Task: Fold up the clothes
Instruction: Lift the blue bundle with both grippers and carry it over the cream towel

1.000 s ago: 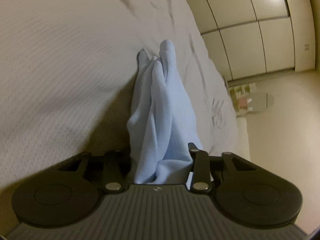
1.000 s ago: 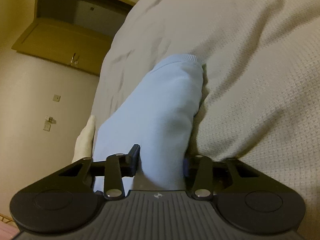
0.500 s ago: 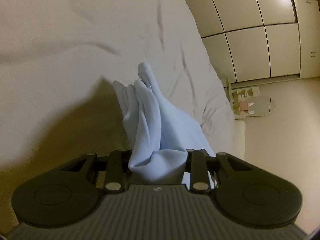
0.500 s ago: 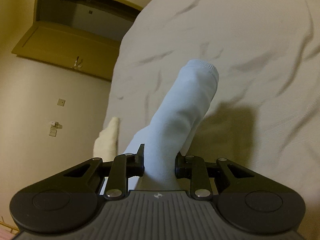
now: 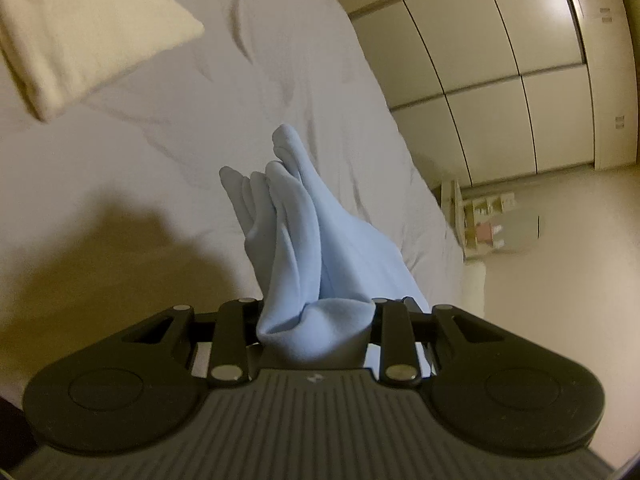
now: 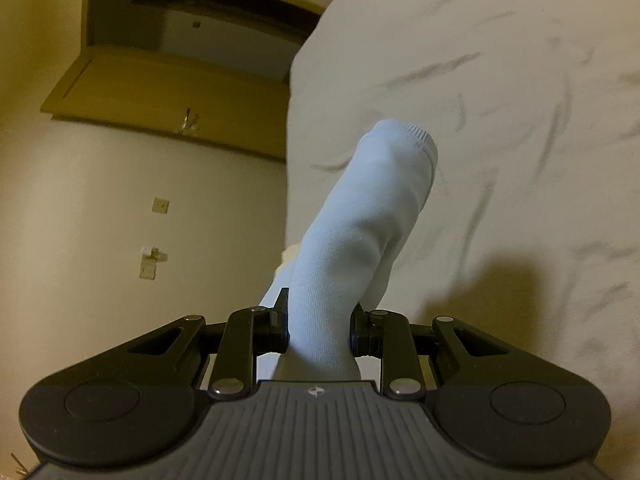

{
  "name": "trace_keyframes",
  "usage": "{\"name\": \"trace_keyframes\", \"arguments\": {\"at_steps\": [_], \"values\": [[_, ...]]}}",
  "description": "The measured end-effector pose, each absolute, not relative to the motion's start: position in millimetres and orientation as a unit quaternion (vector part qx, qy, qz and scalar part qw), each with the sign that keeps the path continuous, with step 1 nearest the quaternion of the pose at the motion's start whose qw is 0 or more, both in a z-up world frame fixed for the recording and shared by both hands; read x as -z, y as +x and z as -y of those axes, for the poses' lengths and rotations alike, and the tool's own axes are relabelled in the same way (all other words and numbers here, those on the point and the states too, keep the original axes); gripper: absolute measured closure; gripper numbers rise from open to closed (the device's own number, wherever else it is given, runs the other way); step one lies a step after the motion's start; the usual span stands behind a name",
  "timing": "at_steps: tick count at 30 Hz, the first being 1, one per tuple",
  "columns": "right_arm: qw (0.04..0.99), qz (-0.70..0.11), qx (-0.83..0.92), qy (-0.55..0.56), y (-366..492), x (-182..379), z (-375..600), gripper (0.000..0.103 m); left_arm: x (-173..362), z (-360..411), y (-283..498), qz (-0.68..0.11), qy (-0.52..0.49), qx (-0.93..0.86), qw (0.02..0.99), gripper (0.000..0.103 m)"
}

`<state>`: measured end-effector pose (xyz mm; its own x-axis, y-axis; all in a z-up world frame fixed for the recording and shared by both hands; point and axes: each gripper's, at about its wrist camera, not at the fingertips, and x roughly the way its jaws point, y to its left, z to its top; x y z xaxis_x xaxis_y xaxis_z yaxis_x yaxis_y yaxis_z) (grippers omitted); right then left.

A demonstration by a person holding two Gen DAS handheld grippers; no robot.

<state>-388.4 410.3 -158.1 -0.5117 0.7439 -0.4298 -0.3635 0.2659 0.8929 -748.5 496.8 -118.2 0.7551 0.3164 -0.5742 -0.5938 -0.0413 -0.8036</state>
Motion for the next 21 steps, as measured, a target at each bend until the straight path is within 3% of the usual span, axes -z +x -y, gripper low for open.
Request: {"name": "trace_keyframes", "arguments": {"at_steps": [12, 21], "values": [[0.393, -0.649, -0.645, 0.088, -452.4, 139.3, -502.2, 0.077, 107.2, -488.2, -829.0, -0.038, -0.632, -0.415, 0.653, 0.078], [0.397, -0.648, -0.642, 0.099, -515.1, 155.2, -586.0, 0.077, 127.2, -596.4, -903.8, -0.050, -0.624, -0.406, 0.666, 0.078]]}}
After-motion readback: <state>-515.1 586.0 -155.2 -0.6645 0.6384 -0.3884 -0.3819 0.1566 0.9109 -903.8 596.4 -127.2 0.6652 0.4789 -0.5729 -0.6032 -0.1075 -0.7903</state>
